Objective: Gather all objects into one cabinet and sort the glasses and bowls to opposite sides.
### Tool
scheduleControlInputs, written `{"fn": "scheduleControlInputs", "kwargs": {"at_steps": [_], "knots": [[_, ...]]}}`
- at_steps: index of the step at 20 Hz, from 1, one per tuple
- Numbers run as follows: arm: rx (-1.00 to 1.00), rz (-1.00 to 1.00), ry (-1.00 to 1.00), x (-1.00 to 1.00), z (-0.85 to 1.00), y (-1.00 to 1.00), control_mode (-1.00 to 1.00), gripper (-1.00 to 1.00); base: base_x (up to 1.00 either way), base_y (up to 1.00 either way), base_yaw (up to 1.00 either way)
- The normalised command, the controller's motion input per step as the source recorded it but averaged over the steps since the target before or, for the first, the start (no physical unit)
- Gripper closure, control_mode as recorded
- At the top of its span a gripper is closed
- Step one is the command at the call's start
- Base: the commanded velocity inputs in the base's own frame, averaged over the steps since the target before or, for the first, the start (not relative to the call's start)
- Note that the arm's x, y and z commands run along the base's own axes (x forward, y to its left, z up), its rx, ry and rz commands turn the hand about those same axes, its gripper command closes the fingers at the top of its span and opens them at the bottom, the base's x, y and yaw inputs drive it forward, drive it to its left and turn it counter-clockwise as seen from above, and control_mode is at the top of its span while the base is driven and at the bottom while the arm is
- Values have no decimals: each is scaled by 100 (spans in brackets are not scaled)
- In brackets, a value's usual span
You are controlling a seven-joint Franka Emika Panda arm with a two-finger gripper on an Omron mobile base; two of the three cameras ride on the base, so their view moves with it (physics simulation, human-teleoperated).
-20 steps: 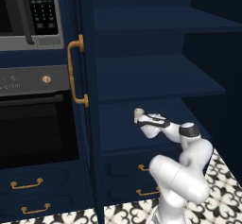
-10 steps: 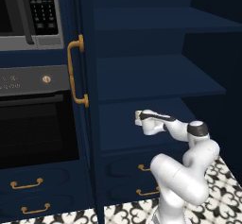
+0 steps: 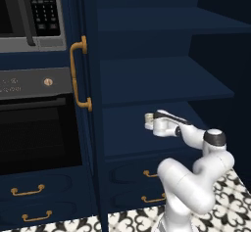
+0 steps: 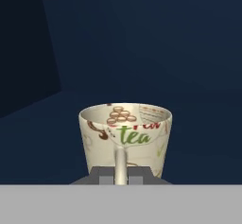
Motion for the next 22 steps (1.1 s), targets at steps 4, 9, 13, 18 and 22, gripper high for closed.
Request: {"fn": "scheduleControlInputs", "kwargs": {"at_steps": [4, 9, 13, 18, 22], "knots": [[-1, 0, -12, -16, 0, -14, -100, 100, 0, 0, 0], [-2, 0, -12, -46, -3, -10, -100, 100, 0, 0, 0], [0, -3, -2, -47, 0, -27, -100, 100, 0, 0, 0], [0, -5, 0, -38, 0, -21, -100, 100, 0, 0, 0], [0, -9, 0, -39, 8, -6, -100, 100, 0, 0, 0]]}}
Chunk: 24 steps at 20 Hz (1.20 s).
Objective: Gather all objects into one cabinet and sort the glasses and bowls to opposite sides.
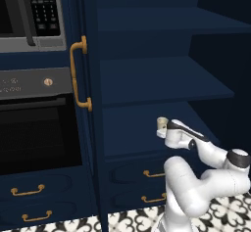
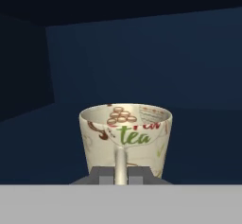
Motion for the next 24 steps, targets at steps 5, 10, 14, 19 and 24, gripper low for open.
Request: {"fn": "scheduleControlInputs", "kwargs": {"at_steps": [5, 10, 14, 19, 24], "knots": [[-2, -12, 0, -31, 24, 0, -100, 100, 0, 0, 0], [-4, -13, 0, -22, 22, 3, -100, 100, 0, 0, 0], [-3, -12, 0, -16, 29, 3, -100, 100, 0, 0, 0], [-3, -10, 0, -29, 19, 0, -100, 100, 0, 0, 0], [-5, -14, 0, -46, 15, 1, -100, 100, 0, 0, 0]]}}
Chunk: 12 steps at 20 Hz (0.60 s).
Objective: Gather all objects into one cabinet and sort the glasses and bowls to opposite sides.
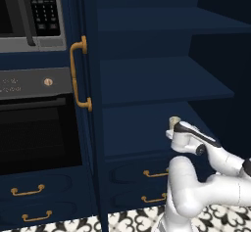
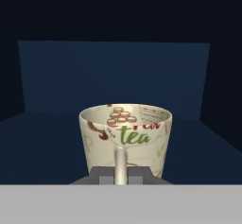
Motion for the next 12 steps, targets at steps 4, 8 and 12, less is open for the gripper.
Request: {"fn": "scheduleControlInputs", "kwargs": {"at_steps": [4, 8, 12], "knots": [[-4, -16, 0, -53, 23, 0, -100, 100, 0, 0, 0], [-5, -17, 3, -46, 35, 0, -100, 100, 0, 0, 0], [-7, -17, 7, -41, 42, 0, -100, 100, 0, 0, 0]]}}
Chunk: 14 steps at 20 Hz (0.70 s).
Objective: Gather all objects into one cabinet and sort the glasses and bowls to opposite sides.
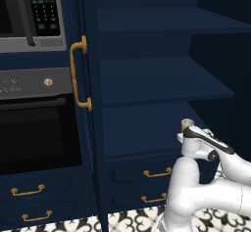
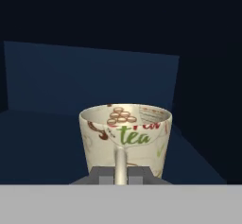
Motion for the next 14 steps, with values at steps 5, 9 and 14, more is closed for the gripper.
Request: {"fn": "scheduleControlInputs", "kwargs": {"at_steps": [5, 9, 14], "knots": [[-7, -15, 8, -30, 50, 1, -100, 100, 0, 0, 0], [-7, -15, 10, -26, 54, 1, -100, 100, 0, 0, 0], [-6, -15, 11, -35, 44, 0, -100, 100, 0, 0, 0]]}}
